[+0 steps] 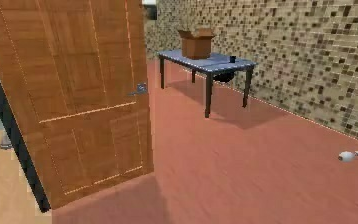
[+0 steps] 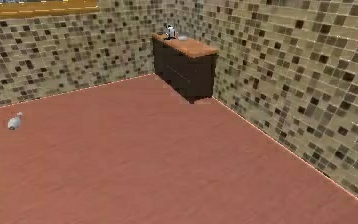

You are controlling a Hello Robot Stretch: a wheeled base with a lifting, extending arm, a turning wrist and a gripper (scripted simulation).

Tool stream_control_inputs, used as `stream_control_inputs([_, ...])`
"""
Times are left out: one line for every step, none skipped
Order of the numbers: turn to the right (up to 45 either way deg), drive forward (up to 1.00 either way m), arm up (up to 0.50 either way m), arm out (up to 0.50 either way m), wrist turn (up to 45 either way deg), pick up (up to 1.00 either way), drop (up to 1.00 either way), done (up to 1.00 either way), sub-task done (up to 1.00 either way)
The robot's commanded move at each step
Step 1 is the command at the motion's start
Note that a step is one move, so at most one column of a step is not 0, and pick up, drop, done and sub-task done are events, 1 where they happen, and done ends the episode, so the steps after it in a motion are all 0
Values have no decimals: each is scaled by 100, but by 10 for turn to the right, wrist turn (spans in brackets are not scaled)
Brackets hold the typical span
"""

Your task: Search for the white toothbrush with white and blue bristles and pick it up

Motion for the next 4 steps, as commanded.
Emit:
stream_control_inputs([450, 0, 0, 0, 0, 0, 0, 0, 0])
stream_control_inputs([150, 0, 0, 0, 0, 0, 0, 0, 0])
stream_control_inputs([0, 35, 0, 0, 0, 0, 0, 0, 0])
stream_control_inputs([-450, 0, 0, 0, 0, 0, 0, 0, 0])
